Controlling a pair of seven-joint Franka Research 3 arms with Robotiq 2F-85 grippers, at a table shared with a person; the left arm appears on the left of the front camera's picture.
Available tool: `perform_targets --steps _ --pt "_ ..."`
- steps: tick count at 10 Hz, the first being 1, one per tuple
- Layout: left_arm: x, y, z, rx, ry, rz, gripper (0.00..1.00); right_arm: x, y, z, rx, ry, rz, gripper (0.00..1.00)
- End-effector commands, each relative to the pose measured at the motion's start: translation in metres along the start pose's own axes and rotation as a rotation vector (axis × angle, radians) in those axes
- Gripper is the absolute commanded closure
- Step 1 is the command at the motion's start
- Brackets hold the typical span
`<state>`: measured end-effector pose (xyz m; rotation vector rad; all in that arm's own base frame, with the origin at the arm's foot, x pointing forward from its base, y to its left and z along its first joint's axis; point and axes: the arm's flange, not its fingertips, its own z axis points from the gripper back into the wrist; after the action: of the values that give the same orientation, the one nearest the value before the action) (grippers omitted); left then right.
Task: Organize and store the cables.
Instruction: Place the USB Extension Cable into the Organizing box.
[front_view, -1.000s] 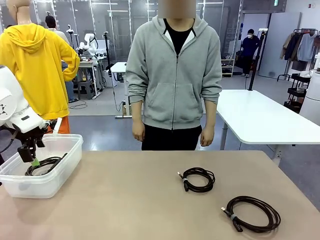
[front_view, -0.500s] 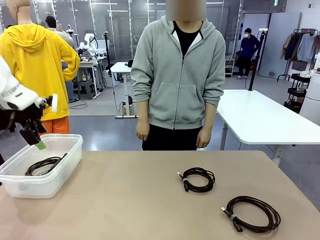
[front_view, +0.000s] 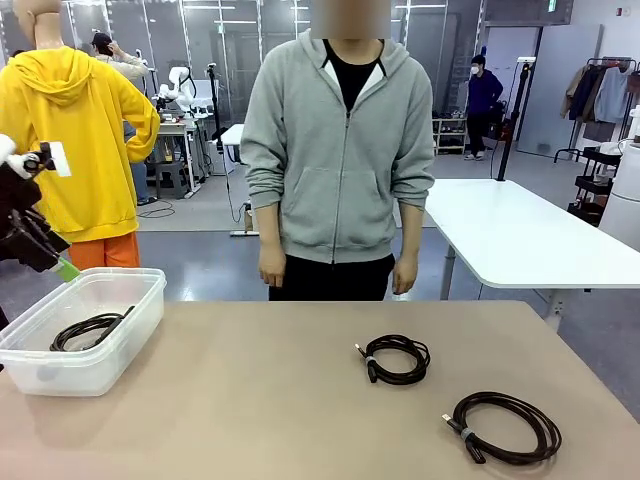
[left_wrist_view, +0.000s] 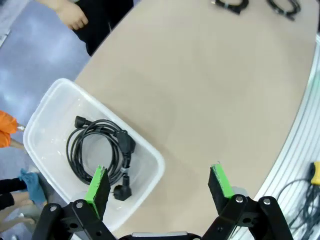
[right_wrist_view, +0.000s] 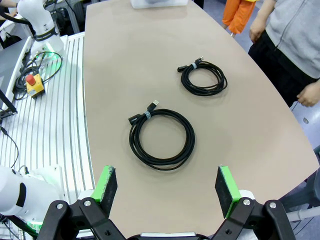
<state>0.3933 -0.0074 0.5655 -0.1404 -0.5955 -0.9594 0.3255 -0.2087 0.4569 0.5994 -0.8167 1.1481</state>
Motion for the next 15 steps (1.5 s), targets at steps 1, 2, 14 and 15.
perform_targets --steps 1,2,14,15 --pt "-0.014 -0.033 0.0 0.076 -0.08 0.078 0.0 0.0 0.0 0.0 -0.004 -0.009 0.008 0.0" --pt "-0.019 -0.044 -0.001 0.073 -0.093 0.11 0.0 0.0 0.0 0.0 -0.004 -0.009 0.008 0.0" --pt "-0.021 -0.039 0.006 0.059 -0.071 0.108 0.0 0.087 -0.009 -0.091 0.038 0.208 -0.085 0.0" --pt "-0.021 -0.039 0.006 0.059 -0.071 0.108 0.0 0.109 -0.011 -0.118 0.028 0.228 -0.096 0.0"
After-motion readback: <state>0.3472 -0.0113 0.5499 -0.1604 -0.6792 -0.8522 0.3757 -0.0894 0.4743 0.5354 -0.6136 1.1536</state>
